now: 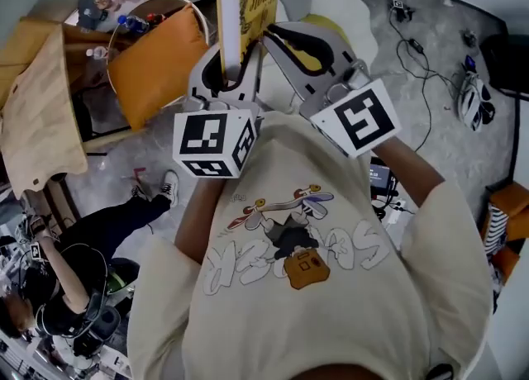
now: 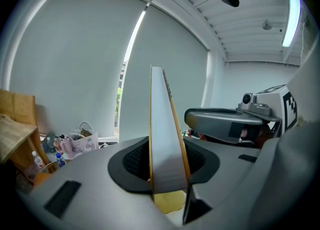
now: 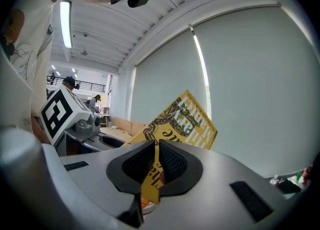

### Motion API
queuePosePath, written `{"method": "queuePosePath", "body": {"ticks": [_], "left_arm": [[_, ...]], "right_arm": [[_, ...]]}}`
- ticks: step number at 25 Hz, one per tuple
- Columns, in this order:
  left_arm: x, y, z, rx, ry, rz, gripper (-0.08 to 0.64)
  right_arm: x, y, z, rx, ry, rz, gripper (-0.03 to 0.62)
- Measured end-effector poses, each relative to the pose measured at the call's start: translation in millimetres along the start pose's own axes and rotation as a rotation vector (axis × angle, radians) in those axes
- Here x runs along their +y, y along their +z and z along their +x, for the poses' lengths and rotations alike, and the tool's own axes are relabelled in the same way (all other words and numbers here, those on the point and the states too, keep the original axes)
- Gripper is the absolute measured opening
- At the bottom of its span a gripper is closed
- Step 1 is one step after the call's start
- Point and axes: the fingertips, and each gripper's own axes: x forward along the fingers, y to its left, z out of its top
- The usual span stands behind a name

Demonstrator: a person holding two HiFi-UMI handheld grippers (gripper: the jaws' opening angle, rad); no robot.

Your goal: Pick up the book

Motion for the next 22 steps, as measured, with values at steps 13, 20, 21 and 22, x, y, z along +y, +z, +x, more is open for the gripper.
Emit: {"method": "queuePosePath", "body": {"ticks": [13, 20, 21, 22], "left_arm": [[32, 1, -20, -0.01, 0.069, -0.026, 0.144], [44, -11, -34, 0.019, 0.097, -0.061, 0.143], [49, -11, -37, 0.022, 0.106, -0.067, 0.143], [54, -11, -40, 0.025, 0.116, -0.072, 0.143]], "right_arm": [[15, -5, 23, 0.021, -0.021, 0.038, 0.046], [27, -14, 34, 0.062, 0.003, 0.066, 0.044], [29, -13, 38, 0.065, 0.007, 0.07, 0.044], [32, -12, 42, 0.068, 0.011, 0.073, 0.044]]}}
